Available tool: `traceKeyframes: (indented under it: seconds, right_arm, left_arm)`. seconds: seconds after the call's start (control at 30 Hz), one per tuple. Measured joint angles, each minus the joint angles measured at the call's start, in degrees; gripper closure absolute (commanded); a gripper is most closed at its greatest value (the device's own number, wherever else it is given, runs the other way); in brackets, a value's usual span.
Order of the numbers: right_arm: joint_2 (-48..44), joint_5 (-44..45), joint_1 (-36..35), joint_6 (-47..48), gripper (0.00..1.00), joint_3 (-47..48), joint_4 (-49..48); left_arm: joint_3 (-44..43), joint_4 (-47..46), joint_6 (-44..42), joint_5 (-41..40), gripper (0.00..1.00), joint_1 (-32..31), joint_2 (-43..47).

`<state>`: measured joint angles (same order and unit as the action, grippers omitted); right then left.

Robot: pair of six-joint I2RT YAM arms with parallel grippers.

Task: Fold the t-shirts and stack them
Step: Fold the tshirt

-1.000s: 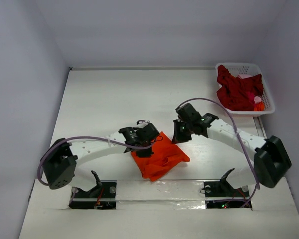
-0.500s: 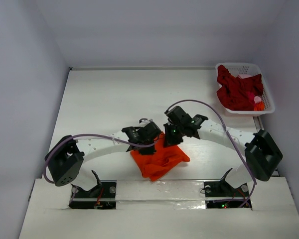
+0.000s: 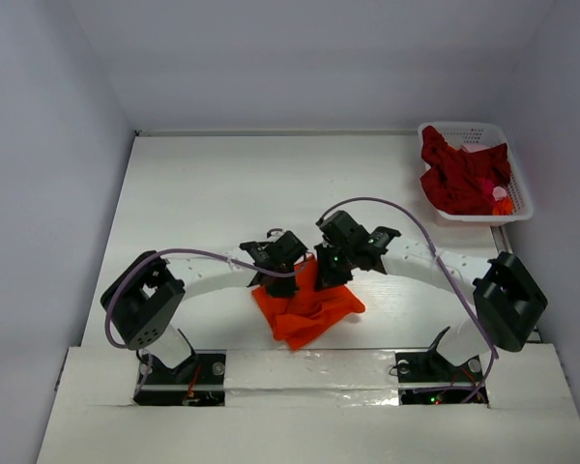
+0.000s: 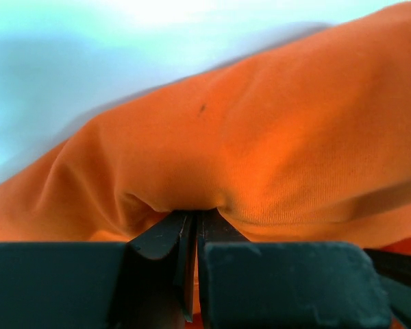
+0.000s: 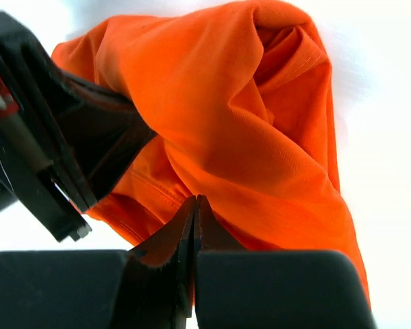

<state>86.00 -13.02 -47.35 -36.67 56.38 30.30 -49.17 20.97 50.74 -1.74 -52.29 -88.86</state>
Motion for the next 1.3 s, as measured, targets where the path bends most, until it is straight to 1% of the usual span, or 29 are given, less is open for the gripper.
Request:
traceKeyframes:
  seconds: [0.13, 0.37, 0.6, 0.83, 0.93, 1.07, 1.3]
  right_arm:
    - [1.57, -0.46, 0.00, -0.02, 1.00, 0.00, -1.29]
    - [10.78, -2.54, 0.02, -0.66, 1.00, -1.36, -6.27]
    - [11.80, -2.69, 0.00, -1.44, 1.00, -0.15, -7.61]
    - [14.16, -0.59, 0.20, -1.79, 1.00, 4.90, -7.34]
    - [15.37, -0.85, 1.53, -2.19, 1.00, 6.38, -7.89]
    - [17.20, -1.40, 5.70, -2.16, 1.00, 7.28, -8.13]
    - [19.12, -1.60, 11.45, -1.01, 1.00, 9.77, -8.07]
  left_arm:
    - [0.02, -1.01, -1.20, 0.68, 1.00, 1.90, -0.26]
    - [0.02, -1.66, -2.86, 1.07, 1.00, 3.63, -0.31]
    - [-0.39, -2.56, -4.83, 2.36, 1.00, 6.51, -1.40]
    - [-4.09, -3.28, -8.50, 2.86, 1.00, 11.58, -4.83]
    - [-6.05, -3.48, -10.25, 2.86, 1.00, 13.92, -6.38]
    - [-9.01, -3.28, -12.66, 2.82, 1.00, 16.57, -8.50]
    - [-14.69, -3.17, -15.74, 2.73, 1.00, 19.37, -12.26]
